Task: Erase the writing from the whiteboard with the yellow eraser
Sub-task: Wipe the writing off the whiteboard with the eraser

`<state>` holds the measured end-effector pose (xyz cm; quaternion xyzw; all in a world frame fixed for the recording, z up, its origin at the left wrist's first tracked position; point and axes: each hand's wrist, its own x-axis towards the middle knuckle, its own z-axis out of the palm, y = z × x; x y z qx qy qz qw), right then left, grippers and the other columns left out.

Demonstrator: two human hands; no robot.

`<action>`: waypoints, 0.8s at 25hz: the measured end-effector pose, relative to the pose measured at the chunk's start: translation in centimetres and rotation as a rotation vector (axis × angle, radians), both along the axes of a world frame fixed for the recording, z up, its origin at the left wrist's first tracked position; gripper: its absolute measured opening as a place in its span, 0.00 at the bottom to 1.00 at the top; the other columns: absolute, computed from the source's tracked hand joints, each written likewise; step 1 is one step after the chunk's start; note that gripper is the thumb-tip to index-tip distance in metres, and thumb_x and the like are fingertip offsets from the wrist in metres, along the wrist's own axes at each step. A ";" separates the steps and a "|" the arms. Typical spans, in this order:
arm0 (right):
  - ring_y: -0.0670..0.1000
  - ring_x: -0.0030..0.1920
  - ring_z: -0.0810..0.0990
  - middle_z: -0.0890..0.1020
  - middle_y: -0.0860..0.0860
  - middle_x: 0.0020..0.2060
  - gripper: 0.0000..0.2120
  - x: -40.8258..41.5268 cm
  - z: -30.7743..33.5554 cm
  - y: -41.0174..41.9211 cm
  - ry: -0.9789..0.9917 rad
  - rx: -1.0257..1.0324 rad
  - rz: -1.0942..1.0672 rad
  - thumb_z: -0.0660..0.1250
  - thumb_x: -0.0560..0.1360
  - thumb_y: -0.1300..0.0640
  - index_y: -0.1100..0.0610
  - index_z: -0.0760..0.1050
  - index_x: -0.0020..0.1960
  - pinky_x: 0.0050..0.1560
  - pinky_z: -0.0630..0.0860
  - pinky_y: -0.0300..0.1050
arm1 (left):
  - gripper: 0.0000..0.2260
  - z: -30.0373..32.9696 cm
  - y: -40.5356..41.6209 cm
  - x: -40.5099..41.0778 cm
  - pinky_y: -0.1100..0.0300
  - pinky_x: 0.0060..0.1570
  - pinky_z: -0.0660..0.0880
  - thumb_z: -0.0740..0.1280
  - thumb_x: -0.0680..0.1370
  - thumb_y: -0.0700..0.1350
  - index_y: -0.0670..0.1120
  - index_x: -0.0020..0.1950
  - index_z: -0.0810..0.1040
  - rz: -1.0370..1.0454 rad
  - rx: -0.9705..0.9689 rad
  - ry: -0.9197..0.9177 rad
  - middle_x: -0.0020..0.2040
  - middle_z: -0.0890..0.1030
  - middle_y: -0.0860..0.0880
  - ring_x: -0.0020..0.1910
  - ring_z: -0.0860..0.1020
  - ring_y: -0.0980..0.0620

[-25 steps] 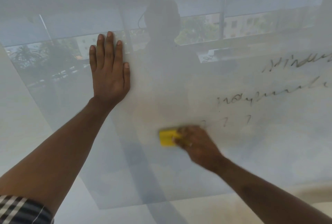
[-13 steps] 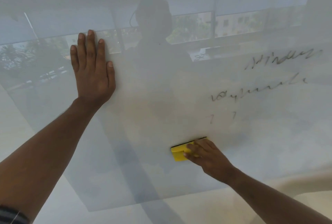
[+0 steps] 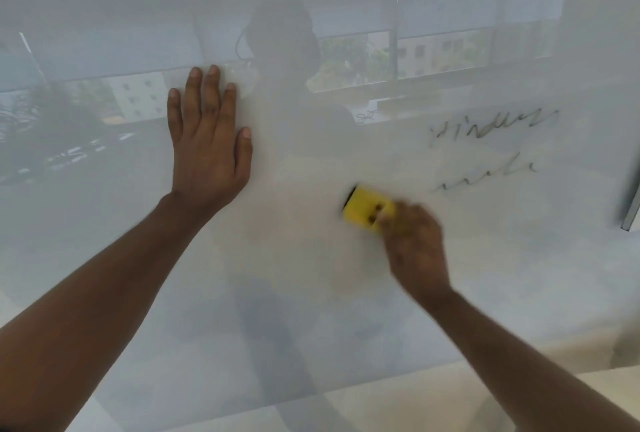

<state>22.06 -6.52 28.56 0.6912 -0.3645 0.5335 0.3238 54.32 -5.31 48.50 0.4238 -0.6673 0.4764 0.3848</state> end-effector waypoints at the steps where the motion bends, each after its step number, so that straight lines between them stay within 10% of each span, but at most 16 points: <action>1: 0.63 0.56 0.80 0.85 0.59 0.59 0.19 0.0 -2.6 1.0 0.146 0.030 0.038 0.74 0.76 0.65 0.54 0.82 0.66 0.59 0.78 0.61 | 0.26 0.4 -0.4 -1.0 0.36 0.80 0.47 0.54 0.86 0.47 0.40 0.82 0.57 -0.004 -0.008 -0.012 0.82 0.56 0.36 0.82 0.52 0.34; 5: 0.63 0.55 0.85 0.86 0.56 0.60 0.21 -4.2 -2.2 1.2 0.413 0.018 0.097 0.76 0.73 0.64 0.51 0.84 0.63 0.59 0.80 0.57 | 0.25 1.3 -1.5 -3.4 0.34 0.79 0.49 0.55 0.86 0.47 0.39 0.82 0.57 0.008 -0.055 -0.010 0.82 0.57 0.36 0.81 0.54 0.32; 13: 0.68 0.61 0.77 0.77 0.68 0.65 0.24 -11.0 12.0 -3.7 -0.361 -0.064 -0.091 0.65 0.79 0.62 0.61 0.73 0.75 0.61 0.74 0.60 | 0.26 0.9 -1.9 -4.4 0.32 0.78 0.50 0.55 0.85 0.47 0.39 0.82 0.58 0.067 -0.106 0.038 0.82 0.57 0.35 0.81 0.54 0.31; 20: 0.61 0.60 0.82 0.83 0.53 0.66 0.26 -9.5 -1.3 -1.0 0.602 -0.042 0.055 0.73 0.75 0.63 0.48 0.78 0.71 0.64 0.77 0.57 | 0.24 2.0 -1.9 -7.3 0.36 0.80 0.46 0.55 0.85 0.48 0.39 0.80 0.61 0.073 -0.090 0.048 0.82 0.57 0.36 0.81 0.52 0.30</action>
